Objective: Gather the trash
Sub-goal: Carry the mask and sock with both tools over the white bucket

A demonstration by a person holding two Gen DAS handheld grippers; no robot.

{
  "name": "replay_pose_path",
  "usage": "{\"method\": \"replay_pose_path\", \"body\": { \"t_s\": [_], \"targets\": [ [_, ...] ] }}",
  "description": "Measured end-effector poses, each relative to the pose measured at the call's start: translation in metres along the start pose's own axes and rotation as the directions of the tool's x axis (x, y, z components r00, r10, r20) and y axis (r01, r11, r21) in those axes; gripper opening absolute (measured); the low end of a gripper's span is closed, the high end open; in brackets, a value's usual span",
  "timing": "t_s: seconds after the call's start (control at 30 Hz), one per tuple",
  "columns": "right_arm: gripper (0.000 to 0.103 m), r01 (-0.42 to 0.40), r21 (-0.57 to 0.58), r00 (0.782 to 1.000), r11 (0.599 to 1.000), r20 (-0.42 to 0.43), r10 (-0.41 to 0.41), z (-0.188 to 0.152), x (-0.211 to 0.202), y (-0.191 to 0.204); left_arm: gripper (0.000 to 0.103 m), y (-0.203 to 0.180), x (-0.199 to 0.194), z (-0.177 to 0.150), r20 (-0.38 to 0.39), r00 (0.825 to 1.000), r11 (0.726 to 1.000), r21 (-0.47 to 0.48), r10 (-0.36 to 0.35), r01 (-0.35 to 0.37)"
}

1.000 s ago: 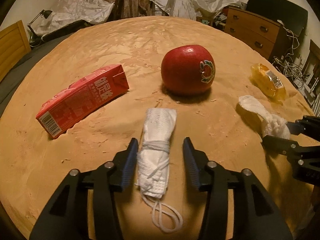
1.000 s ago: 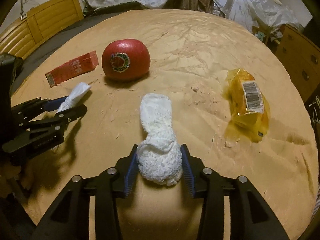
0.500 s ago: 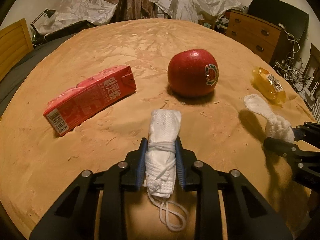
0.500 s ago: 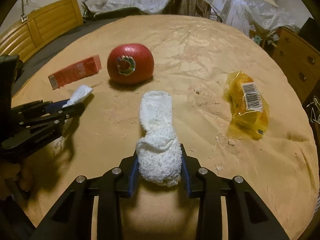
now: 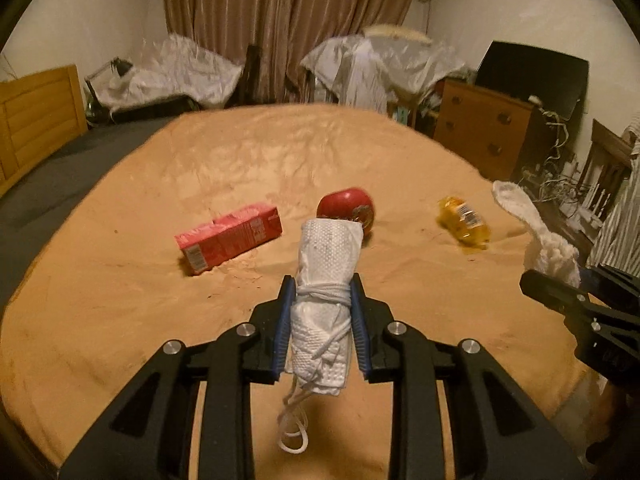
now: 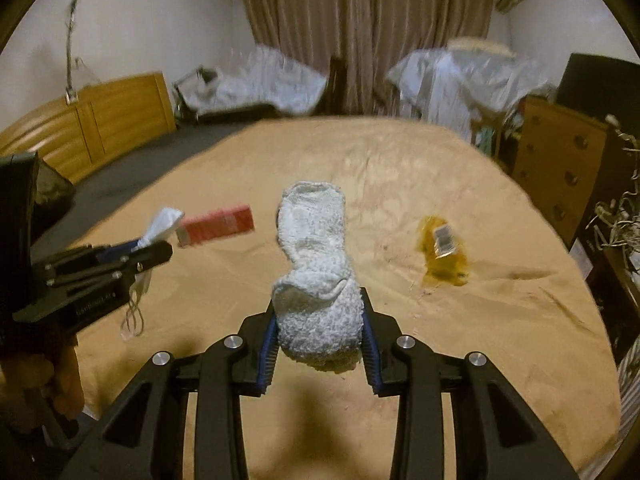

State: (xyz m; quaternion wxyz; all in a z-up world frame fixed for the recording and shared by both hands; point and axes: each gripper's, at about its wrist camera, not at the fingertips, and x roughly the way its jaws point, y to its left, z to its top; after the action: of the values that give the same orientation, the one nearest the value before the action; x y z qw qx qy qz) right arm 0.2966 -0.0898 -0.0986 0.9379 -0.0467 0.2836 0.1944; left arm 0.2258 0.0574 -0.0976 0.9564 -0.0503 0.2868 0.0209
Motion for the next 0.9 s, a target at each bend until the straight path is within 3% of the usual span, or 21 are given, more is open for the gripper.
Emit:
{"method": "replay_pose_path", "body": {
  "t_s": [0.2,0.37,0.6,0.9],
  "targets": [
    [0.036,0.035,0.013,0.989,0.999,0.145,-0.037,-0.01,-0.076,0.017,0.026,-0.017,-0.052,0.0,0.121,0.992,0.999,0.004,0.032,-0.032],
    [0.036,0.061,0.044,0.973,0.997,0.219,-0.069,-0.02,-0.121,0.025,0.026,-0.031,-0.078,-0.002,0.181,0.983,1.0,0.004,0.029,-0.03],
    [0.036,0.08,0.045,0.963,0.996,0.256,-0.089,-0.026,-0.157,0.03,0.026,-0.044,-0.093,-0.004,0.214,0.977,0.999,0.034,0.017,-0.025],
    [0.036,0.079,0.042,0.964,0.996,0.252,-0.087,-0.028,-0.164,0.032,0.026,-0.048,-0.098,-0.008,0.217,0.976,0.999,0.044,0.011,-0.022]
  ]
}}
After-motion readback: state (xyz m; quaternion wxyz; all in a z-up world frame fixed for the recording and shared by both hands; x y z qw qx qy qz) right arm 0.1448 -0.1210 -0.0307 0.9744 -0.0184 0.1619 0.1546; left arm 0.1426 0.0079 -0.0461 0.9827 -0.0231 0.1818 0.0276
